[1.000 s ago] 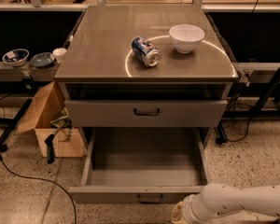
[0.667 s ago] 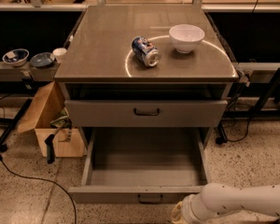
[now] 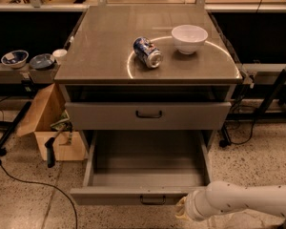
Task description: Close middle drawer
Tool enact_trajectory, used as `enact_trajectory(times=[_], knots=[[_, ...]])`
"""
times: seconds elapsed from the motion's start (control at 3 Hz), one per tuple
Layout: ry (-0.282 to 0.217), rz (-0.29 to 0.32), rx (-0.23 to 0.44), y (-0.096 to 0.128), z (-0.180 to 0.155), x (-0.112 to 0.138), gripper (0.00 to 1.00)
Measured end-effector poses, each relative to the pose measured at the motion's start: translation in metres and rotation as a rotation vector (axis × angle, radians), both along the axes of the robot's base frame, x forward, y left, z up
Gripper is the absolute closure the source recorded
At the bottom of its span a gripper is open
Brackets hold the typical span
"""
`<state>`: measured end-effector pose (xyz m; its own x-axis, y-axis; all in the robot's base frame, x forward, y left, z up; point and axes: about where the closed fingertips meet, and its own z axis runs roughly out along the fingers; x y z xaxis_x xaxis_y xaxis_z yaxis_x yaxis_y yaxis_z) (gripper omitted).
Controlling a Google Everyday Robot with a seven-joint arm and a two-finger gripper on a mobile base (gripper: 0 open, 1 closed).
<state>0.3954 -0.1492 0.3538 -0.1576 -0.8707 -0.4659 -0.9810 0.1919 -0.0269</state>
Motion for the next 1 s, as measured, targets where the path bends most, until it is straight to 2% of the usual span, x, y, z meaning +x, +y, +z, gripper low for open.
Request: enact_trajectory(times=[0.33,0.67,1.0], knots=[[-0.014,0.021,-0.006,0.002,0.003,0.013,1.00],[-0.046,0.039,-0.017,0.006,0.011,0.052,1.00],[-0.048,0.040,-0.018,0.006,0.012,0.052,1.00]])
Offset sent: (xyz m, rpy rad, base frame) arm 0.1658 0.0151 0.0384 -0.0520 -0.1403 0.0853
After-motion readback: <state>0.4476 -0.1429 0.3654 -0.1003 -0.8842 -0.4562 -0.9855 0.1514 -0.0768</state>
